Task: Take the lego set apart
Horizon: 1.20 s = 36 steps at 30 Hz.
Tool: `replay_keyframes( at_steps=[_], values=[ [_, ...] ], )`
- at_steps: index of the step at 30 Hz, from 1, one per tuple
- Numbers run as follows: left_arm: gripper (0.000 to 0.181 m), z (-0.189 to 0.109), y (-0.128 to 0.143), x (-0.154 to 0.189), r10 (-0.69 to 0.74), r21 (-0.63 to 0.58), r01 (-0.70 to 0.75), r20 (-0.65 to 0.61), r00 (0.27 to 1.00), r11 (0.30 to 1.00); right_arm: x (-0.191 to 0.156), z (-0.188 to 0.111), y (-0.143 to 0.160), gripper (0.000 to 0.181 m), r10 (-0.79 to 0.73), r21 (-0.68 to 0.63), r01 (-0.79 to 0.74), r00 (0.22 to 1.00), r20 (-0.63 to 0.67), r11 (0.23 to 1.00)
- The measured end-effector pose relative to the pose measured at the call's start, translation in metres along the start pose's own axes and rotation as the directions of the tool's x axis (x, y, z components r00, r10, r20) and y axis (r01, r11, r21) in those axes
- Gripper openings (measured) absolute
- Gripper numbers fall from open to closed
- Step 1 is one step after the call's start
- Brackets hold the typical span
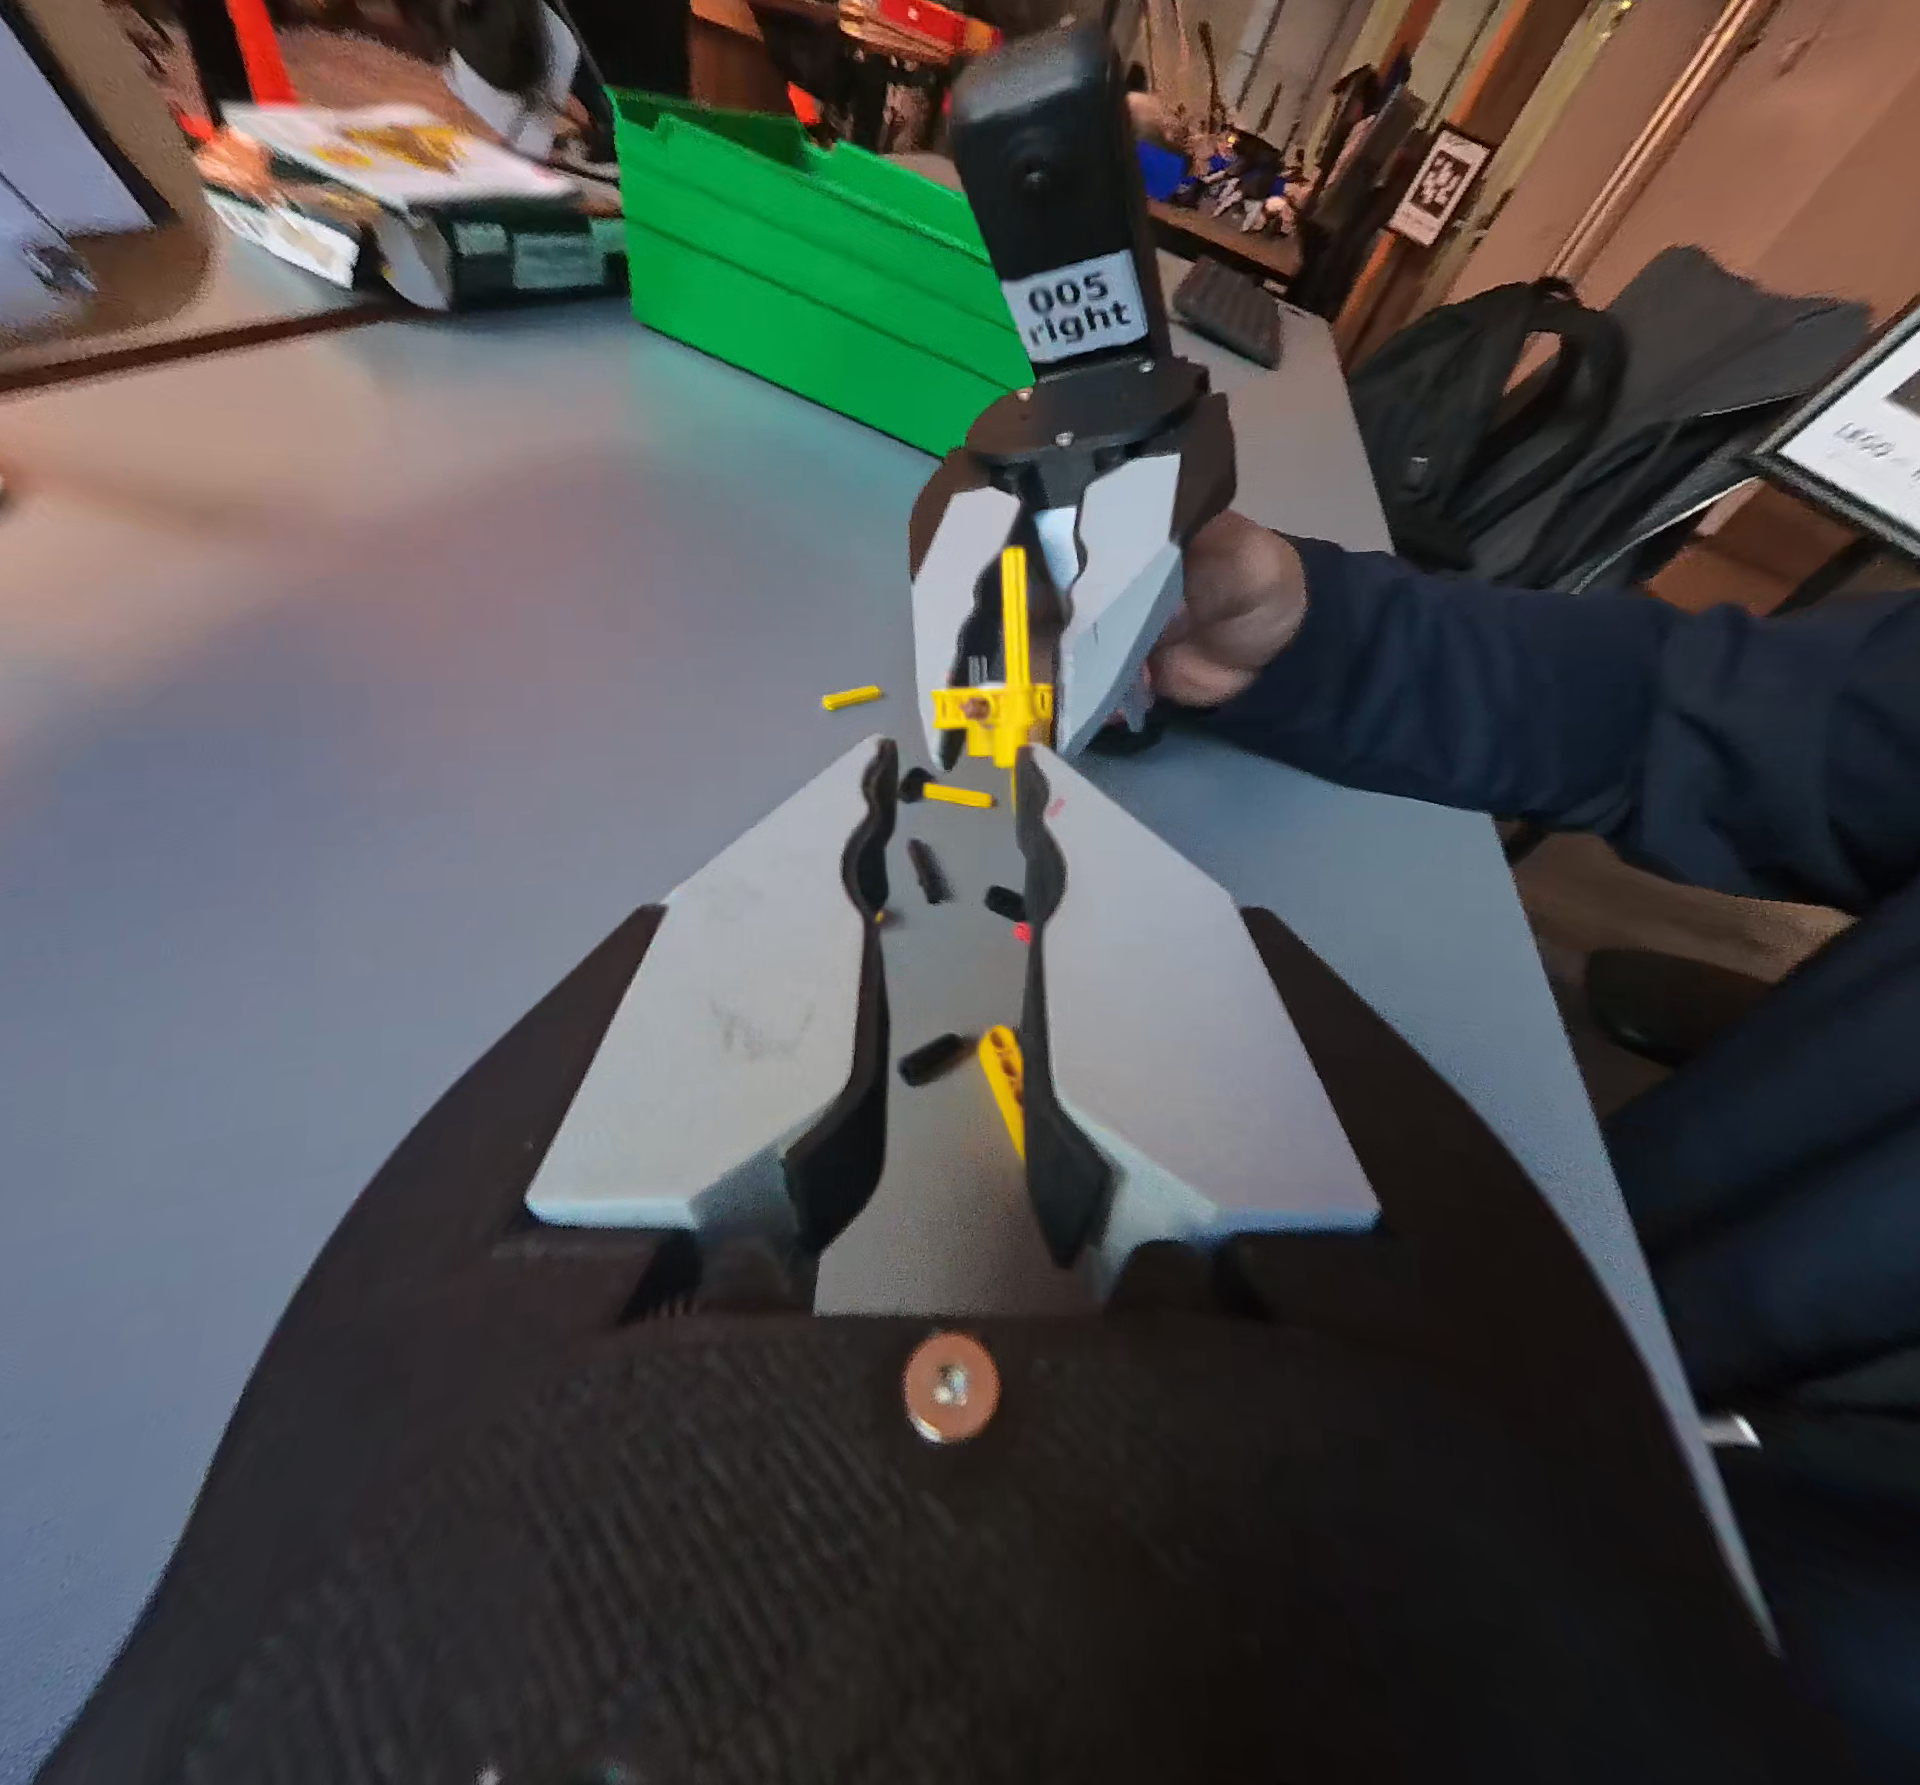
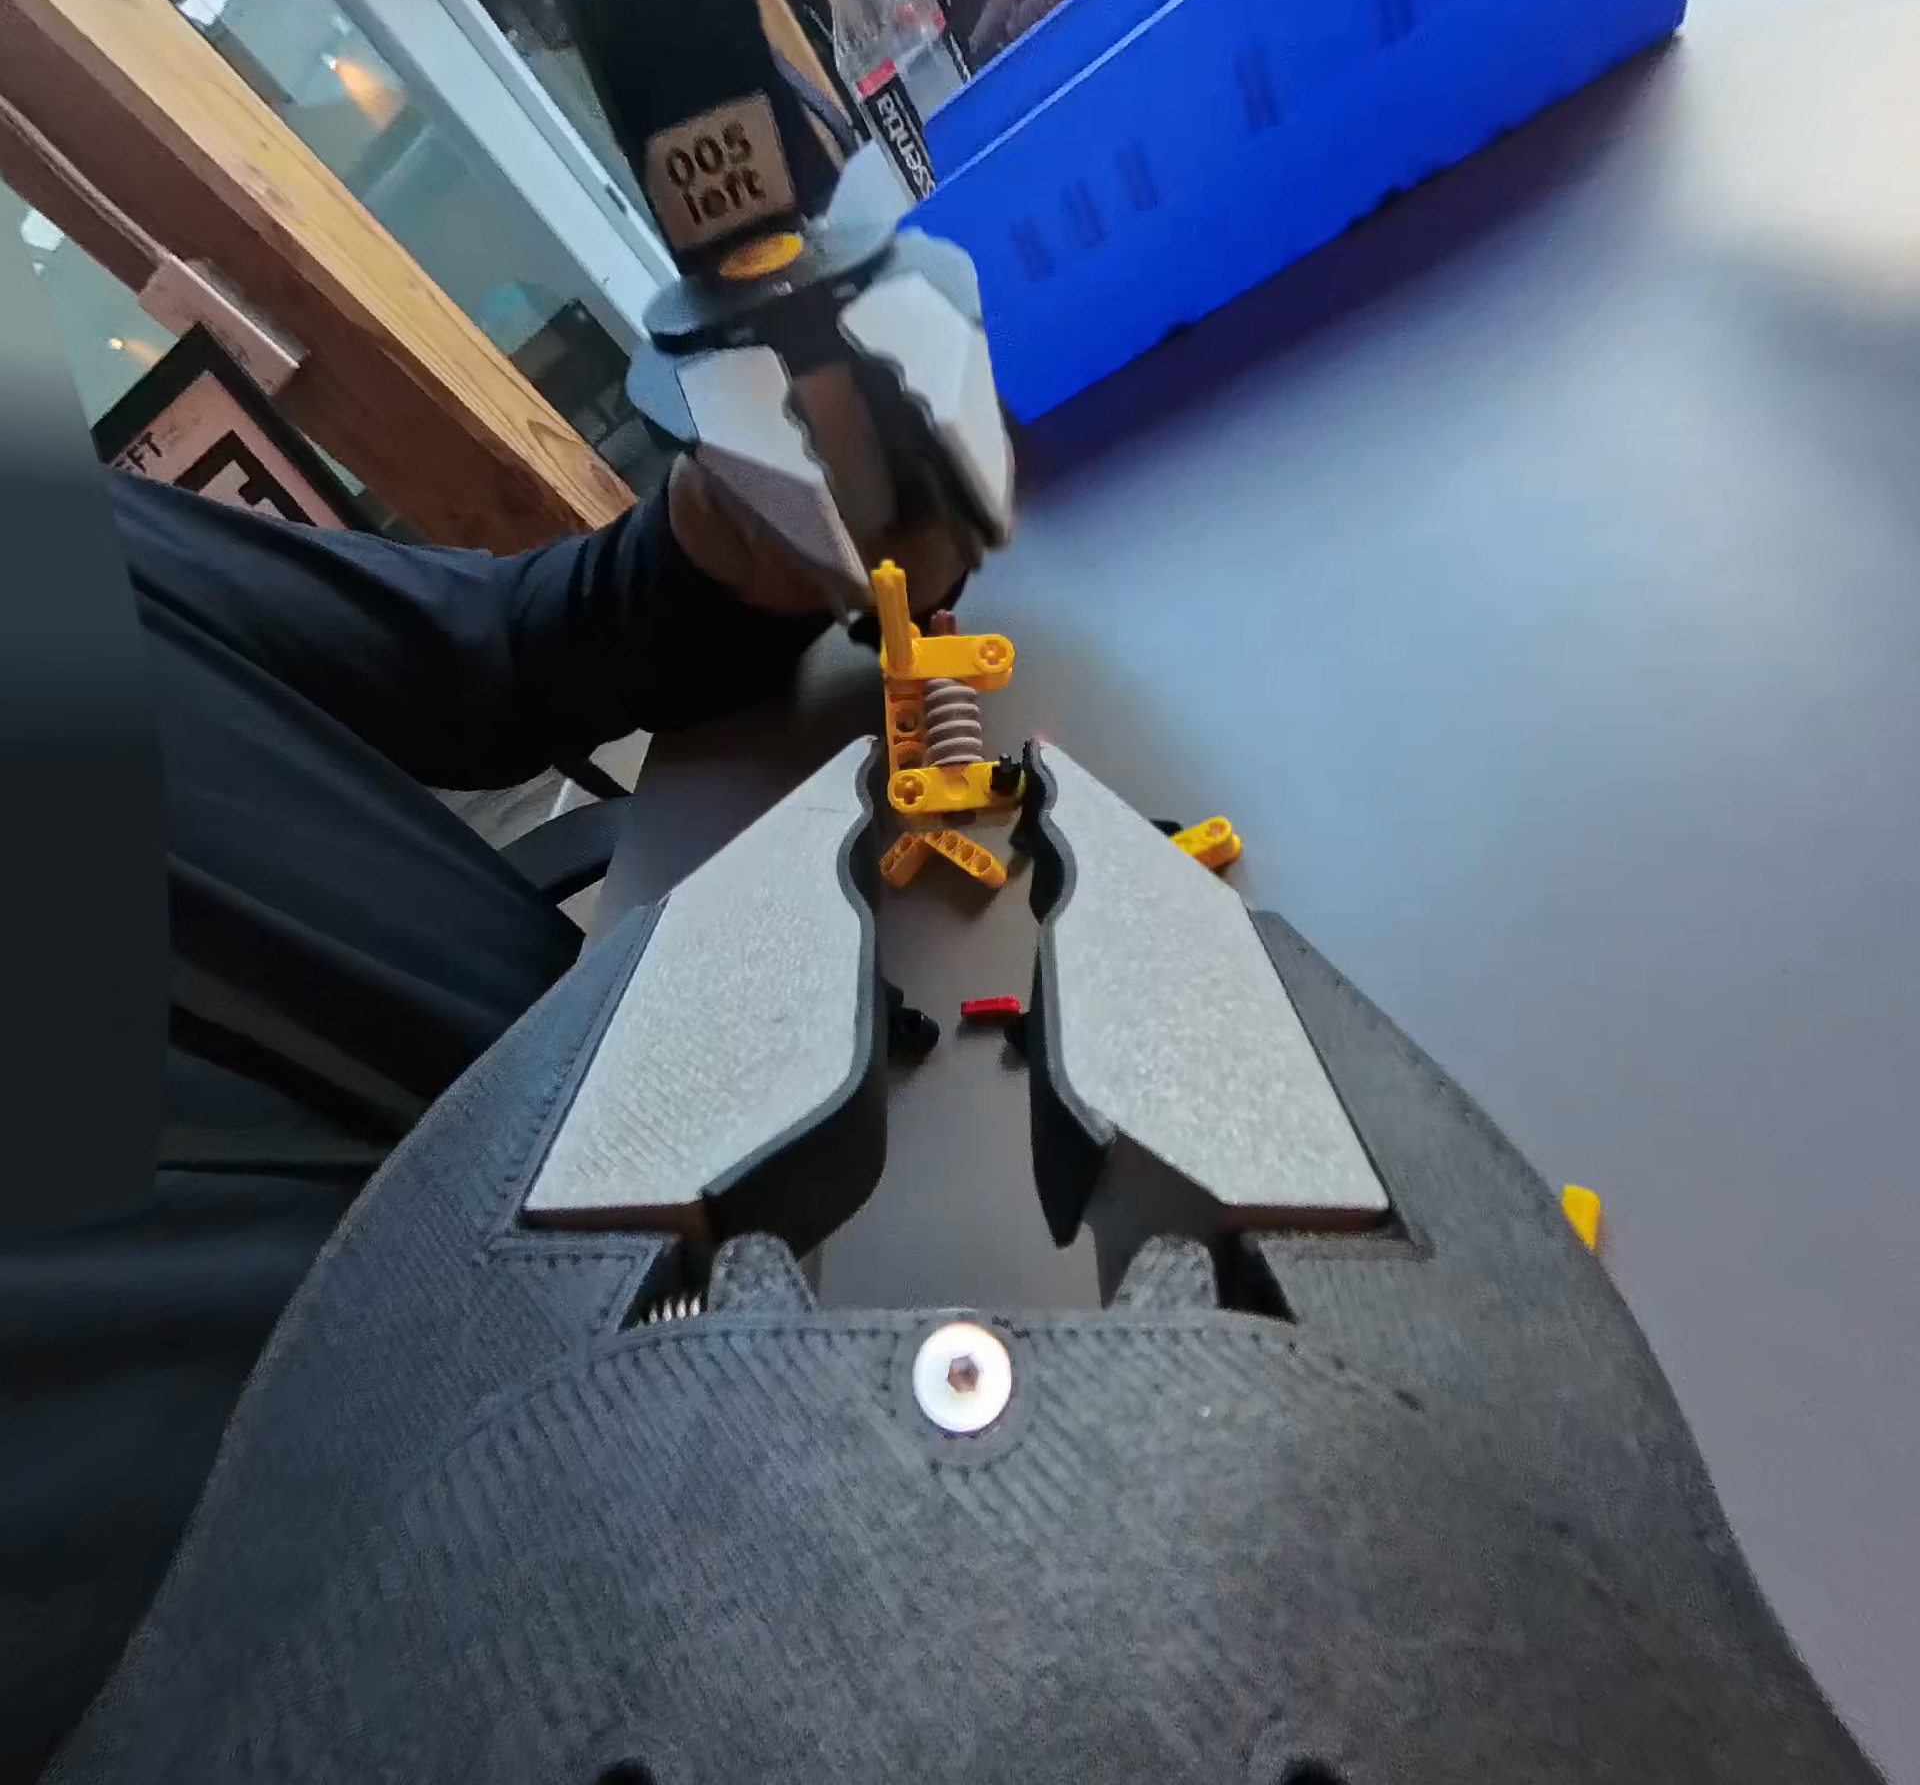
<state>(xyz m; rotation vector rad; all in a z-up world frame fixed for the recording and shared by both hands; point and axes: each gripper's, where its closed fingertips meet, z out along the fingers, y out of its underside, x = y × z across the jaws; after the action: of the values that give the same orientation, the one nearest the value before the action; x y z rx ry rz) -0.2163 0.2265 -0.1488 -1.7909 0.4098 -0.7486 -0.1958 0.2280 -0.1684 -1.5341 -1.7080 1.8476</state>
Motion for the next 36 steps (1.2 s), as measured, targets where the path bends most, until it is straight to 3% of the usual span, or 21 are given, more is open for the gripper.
replay_keyframes(
  at_steps=[2,6,9,11,13,16,20,24,27,29,32,36],
  values=[
    [0.025,-0.006,-0.009,0.000,0.041,0.027,-0.041,0.015,0.999,0.999,-0.002,0.002,0.003,0.022,0.022,-0.026,-0.021,1.000,0.016,0.999],
    [0.021,-0.002,0.001,0.024,0.185,-0.034,-0.189,-0.102,0.978,0.981,-0.017,0.009,0.017,0.022,0.183,-0.104,-0.167,0.971,0.157,0.980],
    [0.024,-0.005,0.022,0.011,0.487,-0.184,-0.478,0.007,0.873,0.859,-0.035,0.008,0.022,0.023,0.318,-0.168,-0.278,0.899,0.300,0.946],
    [0.024,-0.007,0.024,0.012,0.582,-0.182,-0.568,0.036,0.812,0.803,-0.028,0.012,0.031,0.022,0.300,-0.204,-0.254,0.924,0.239,0.945],
    [0.024,-0.005,0.018,0.020,0.479,-0.109,-0.474,0.024,0.878,0.874,-0.030,0.015,0.041,0.023,0.216,-0.266,-0.159,0.956,0.199,0.951],
    [0.021,-0.007,0.011,0.039,0.246,-0.062,-0.255,-0.129,0.961,0.965,-0.022,0.017,0.047,0.022,0.090,-0.307,-0.057,0.992,0.093,0.950],
    [0.028,-0.002,0.022,0.043,-0.040,-0.133,0.011,-0.217,0.975,0.991,-0.019,0.017,0.045,0.023,0.037,-0.312,-0.021,0.998,0.045,0.950],
    [0.003,0.012,0.033,0.043,-0.098,-0.157,0.067,-0.199,0.975,0.985,-0.019,0.022,0.049,0.023,-0.001,-0.342,0.012,1.000,0.031,0.940],
    [0.002,0.016,0.037,0.038,-0.113,-0.174,0.084,-0.169,0.979,0.981,-0.012,0.020,0.049,0.023,-0.019,-0.338,0.017,1.000,-0.004,0.941],
    [0.002,0.015,0.030,0.027,-0.125,-0.125,0.111,-0.110,0.986,0.986,-0.010,0.012,0.034,0.036,-0.066,-0.283,0.057,0.998,-0.021,0.957],
    [0.002,0.009,0.024,0.008,-0.196,-0.070,0.193,-0.046,0.979,0.979,-0.005,-0.003,0.018,0.034,-0.423,-0.307,0.362,0.892,-0.160,0.880],
    [0.003,0.004,0.020,-0.006,-0.314,-0.025,0.313,-0.039,0.949,0.949,-0.012,0.002,0.005,0.038,-0.716,-0.374,0.613,0.624,-0.312,0.696]
  ],
)
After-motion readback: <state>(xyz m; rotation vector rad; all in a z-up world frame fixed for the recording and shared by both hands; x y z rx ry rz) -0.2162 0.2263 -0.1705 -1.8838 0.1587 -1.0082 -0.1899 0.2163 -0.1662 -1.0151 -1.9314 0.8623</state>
